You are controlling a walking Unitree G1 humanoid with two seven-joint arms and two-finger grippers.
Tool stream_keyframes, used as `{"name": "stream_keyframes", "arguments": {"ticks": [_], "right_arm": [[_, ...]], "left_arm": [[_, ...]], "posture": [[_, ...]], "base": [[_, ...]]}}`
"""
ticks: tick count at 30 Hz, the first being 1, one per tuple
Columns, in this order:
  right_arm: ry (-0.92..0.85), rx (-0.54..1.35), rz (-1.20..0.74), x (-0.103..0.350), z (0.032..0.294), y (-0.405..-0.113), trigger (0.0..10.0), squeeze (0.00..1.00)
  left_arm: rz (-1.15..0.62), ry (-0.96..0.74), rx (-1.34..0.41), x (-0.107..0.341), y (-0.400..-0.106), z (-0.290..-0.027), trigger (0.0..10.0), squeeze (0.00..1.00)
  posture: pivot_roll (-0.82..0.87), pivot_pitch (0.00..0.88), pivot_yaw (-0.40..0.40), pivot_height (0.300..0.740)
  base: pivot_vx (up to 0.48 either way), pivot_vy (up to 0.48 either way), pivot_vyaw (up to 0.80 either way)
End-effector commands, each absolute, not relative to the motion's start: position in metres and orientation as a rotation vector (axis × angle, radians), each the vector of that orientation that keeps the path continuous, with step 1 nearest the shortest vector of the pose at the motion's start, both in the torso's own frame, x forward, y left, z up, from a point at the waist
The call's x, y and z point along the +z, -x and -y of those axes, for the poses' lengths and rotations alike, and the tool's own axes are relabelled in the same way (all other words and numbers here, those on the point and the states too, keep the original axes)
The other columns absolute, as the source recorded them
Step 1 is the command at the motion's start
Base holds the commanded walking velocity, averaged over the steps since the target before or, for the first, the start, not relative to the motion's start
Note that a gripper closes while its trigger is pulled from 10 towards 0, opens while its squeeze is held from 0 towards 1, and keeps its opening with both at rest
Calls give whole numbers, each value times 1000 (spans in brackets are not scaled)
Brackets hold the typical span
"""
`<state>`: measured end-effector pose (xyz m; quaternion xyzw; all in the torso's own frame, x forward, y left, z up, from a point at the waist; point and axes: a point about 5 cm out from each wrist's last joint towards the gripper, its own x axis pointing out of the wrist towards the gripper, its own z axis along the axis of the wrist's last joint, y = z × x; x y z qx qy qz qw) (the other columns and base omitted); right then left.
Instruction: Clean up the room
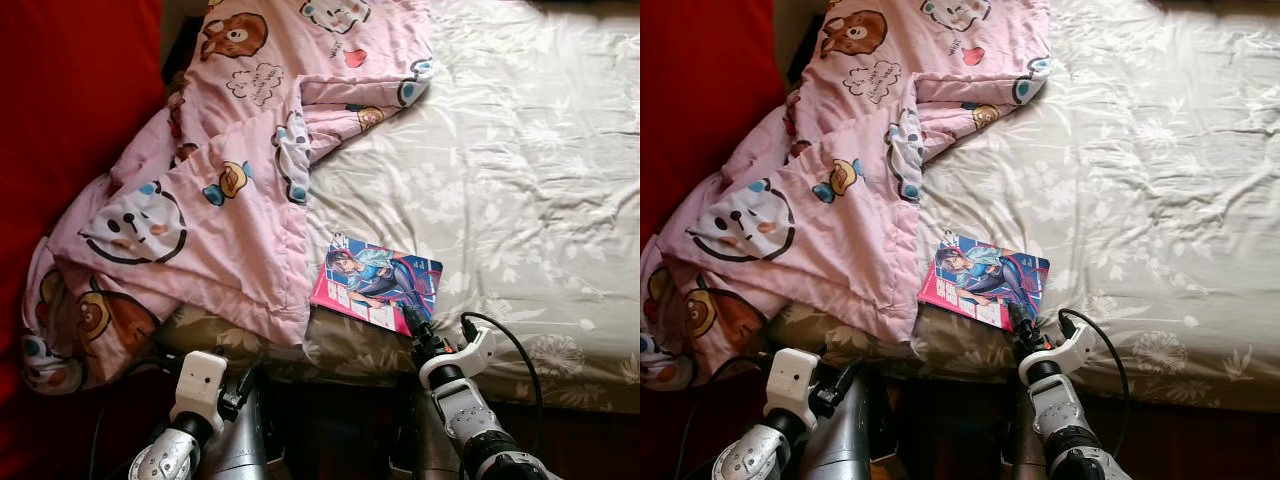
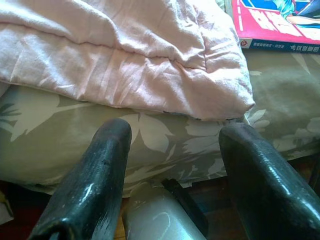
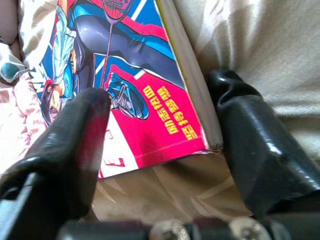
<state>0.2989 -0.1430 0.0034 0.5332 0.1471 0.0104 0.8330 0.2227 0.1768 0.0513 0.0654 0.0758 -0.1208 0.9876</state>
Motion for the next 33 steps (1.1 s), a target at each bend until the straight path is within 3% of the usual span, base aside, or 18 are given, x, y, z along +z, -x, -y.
{"name": "stream_keyframes", "arguments": {"ticks": [1,15,33], "right_arm": [[-1190,73,-425,-10,116,-285,0,0],[-1250,17,-310,-12,135,-280,0,0],[-1307,-19,11,-4,182,-254,0,0]], "left_arm": [[-196,-131,-242,43,-217,-177,10000,0],[-190,-126,-236,40,-230,-172,10000,0],[-184,-125,-233,31,-253,-168,10000,0]], "posture": [[173,321,48,587],[130,265,37,587],[40,153,26,587]], "base": [[0,0,0],[0,0,0],[0,0,0]]}}
